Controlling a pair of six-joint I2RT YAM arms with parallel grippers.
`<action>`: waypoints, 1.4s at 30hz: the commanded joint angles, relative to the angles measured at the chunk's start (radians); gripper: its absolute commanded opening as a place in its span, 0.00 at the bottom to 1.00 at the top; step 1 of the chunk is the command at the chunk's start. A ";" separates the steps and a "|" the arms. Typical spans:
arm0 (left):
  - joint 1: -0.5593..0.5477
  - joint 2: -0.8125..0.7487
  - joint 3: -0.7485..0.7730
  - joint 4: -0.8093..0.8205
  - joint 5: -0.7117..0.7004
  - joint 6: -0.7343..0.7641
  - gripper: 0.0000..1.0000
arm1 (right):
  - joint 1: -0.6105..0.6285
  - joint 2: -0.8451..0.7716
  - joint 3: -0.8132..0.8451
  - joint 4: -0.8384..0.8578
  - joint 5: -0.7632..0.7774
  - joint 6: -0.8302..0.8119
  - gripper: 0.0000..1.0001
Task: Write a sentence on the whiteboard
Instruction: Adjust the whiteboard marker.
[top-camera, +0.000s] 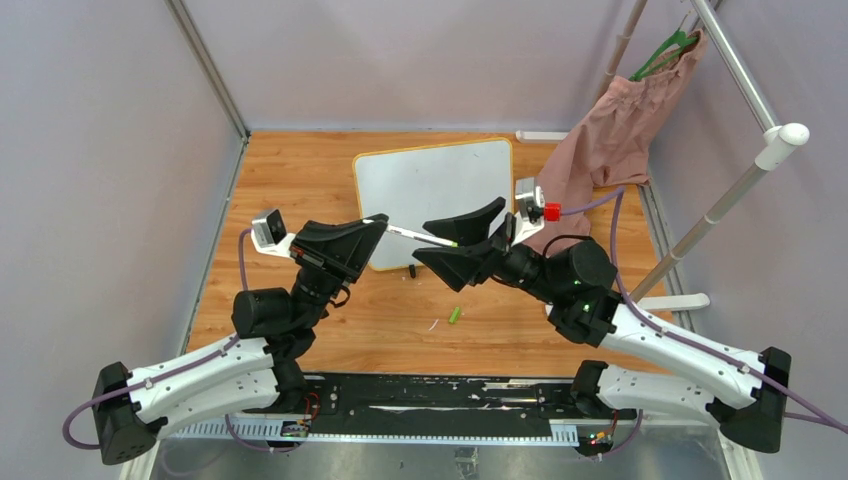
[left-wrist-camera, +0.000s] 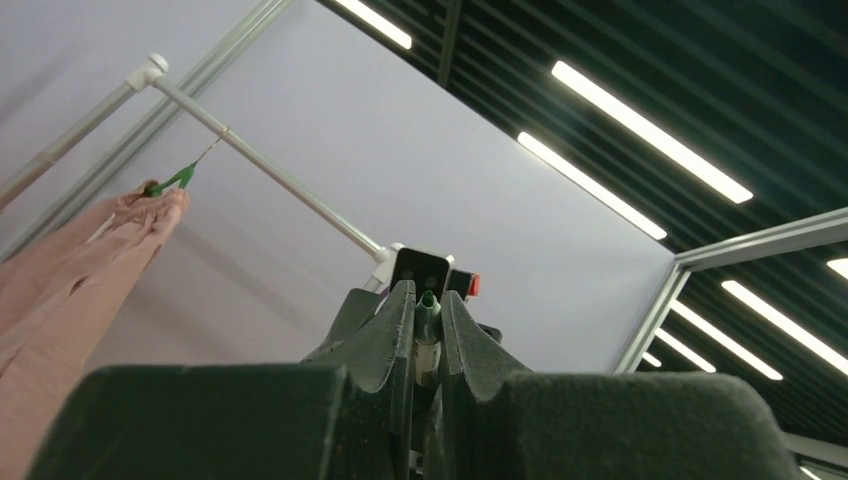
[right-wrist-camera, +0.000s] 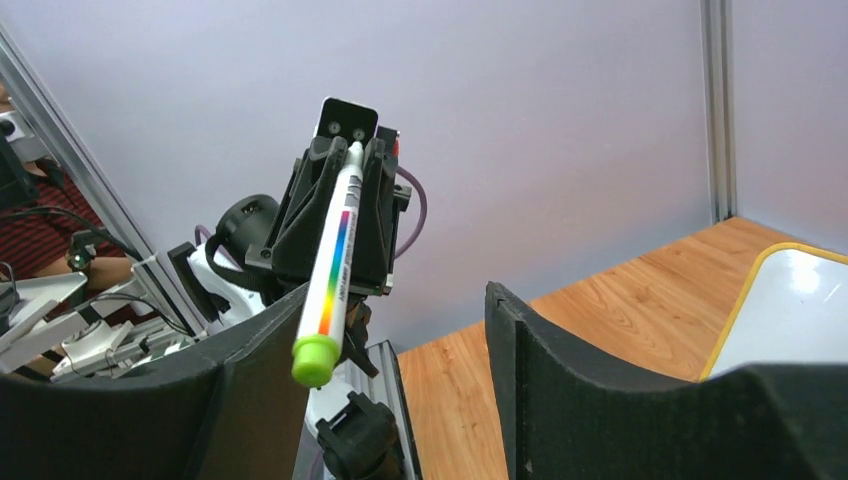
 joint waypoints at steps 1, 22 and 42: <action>-0.003 0.006 -0.020 0.148 -0.037 -0.038 0.00 | 0.014 0.022 0.072 0.088 0.023 0.033 0.63; -0.003 0.001 -0.018 0.089 -0.063 -0.115 0.00 | 0.013 0.095 0.145 0.114 -0.040 0.020 0.33; -0.002 -0.030 0.018 -0.010 -0.070 -0.065 0.00 | 0.012 0.102 0.195 -0.023 -0.037 0.018 0.37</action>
